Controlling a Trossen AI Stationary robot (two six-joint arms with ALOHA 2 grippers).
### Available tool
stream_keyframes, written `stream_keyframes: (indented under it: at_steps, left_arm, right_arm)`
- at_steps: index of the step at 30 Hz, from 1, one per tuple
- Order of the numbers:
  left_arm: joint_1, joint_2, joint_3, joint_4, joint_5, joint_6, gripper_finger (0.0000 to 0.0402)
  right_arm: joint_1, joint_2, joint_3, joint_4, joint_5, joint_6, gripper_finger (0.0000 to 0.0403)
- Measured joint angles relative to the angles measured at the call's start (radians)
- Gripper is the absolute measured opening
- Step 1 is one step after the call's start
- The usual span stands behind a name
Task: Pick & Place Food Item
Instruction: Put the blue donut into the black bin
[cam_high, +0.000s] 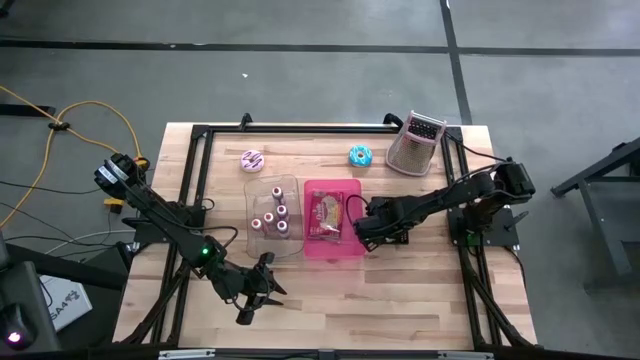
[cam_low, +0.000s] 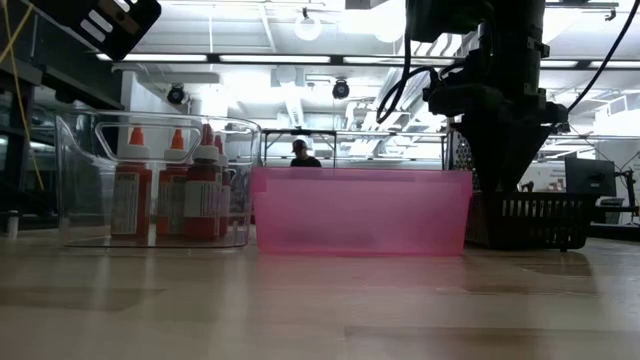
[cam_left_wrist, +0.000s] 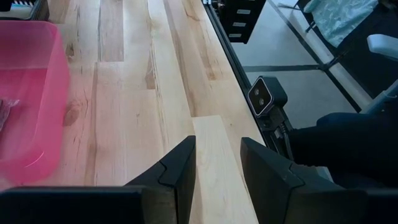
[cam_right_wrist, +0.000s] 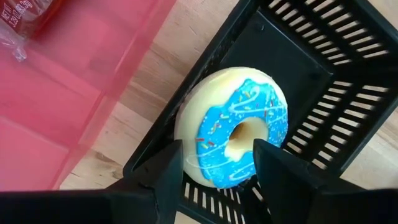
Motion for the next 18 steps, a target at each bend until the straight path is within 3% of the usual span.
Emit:
stream_keyframes:
  at_steps: [18]
  left_arm:
    - [0.0,0.0,0.0,0.0,0.0,0.0,0.0122]
  right_arm:
    - [-0.029,0.0,0.014,-0.007,-0.059,-0.088,0.0183]
